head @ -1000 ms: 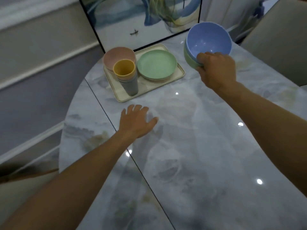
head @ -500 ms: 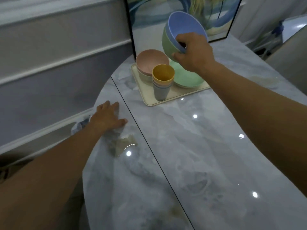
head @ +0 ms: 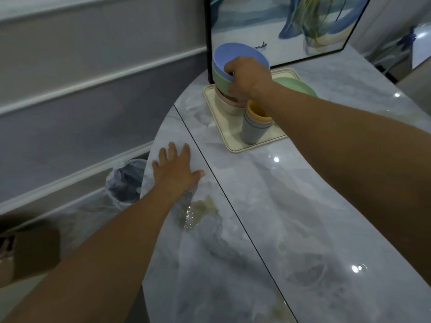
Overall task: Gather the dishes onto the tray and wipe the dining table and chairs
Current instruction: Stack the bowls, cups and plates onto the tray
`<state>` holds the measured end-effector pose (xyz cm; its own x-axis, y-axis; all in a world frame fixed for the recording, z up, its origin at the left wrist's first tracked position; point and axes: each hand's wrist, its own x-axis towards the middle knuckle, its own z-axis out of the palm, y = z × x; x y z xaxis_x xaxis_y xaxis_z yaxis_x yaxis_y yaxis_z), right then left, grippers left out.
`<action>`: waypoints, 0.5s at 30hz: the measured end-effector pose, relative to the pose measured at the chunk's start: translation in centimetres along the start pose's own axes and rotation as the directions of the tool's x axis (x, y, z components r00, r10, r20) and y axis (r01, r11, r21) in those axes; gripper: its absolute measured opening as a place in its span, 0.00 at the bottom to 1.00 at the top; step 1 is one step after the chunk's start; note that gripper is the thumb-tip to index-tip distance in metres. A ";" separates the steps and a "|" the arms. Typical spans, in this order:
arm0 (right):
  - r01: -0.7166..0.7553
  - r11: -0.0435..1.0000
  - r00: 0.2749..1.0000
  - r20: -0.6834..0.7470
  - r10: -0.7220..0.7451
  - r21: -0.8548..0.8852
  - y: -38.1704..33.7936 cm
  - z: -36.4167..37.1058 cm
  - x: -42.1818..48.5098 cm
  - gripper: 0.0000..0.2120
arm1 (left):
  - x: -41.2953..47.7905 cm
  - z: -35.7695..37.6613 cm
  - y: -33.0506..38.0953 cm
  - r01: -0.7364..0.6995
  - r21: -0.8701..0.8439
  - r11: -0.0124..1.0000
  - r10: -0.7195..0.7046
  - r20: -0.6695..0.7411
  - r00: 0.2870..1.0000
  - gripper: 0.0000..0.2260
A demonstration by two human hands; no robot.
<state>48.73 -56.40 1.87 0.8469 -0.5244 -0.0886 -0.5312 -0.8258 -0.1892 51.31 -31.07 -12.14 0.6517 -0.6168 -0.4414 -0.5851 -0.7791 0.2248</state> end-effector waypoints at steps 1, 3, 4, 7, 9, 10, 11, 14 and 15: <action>-0.020 1.000 1.000 0.012 0.020 -0.022 -0.1 0.3 0.4 0.14 | 0.0 0.0 0.0 -0.001 -0.004 1.000 0.001 0.003 1.000 0.44; -0.059 0.996 0.997 0.042 0.061 -0.061 -0.1 1.0 1.0 0.17 | 0.2 0.0 0.0 -0.002 -0.003 1.000 0.002 0.014 1.000 0.44; -0.075 0.994 0.995 0.061 0.080 -0.075 -0.1 1.3 1.1 0.18 | 0.2 0.0 0.0 -0.001 -0.002 1.000 0.001 0.021 1.000 0.44; -0.097 0.990 0.991 0.078 0.105 -0.099 0.1 2.1 1.1 0.13 | 0.3 -0.1 0.0 0.000 0.000 1.000 0.000 0.034 0.999 0.44; -0.089 0.991 0.993 0.074 0.097 -0.098 0.1 2.2 0.8 0.04 | 0.3 -0.1 0.0 -0.003 0.002 1.000 0.003 0.033 0.999 0.43; -0.083 0.993 0.993 0.072 0.089 -0.083 0.2 2.1 0.7 0.02 | 0.2 -0.1 0.0 -0.004 0.002 1.000 0.004 0.031 1.000 0.43; -0.077 0.995 0.994 0.067 0.081 -0.062 0.4 1.9 0.5 0.04 | 0.2 -0.1 -0.1 -0.006 0.002 1.000 0.005 0.027 1.000 0.43; -0.074 0.996 0.997 0.021 0.073 0.058 1.2 0.6 -1.0 0.15 | 0.2 -0.1 -0.2 -0.005 -0.002 1.000 0.005 0.026 1.000 0.43; -0.069 0.992 0.998 -0.006 0.070 0.107 1.7 0.0 -2.1 0.17 | 0.2 -0.1 -0.1 -0.004 -0.004 1.000 0.004 0.028 1.000 0.43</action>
<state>46.10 -56.70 1.70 0.8074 -0.5822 -0.0956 -0.5825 -0.7607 -0.2863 51.54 -31.11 -12.12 0.6354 -0.6165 -0.4649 -0.5859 -0.7771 0.2298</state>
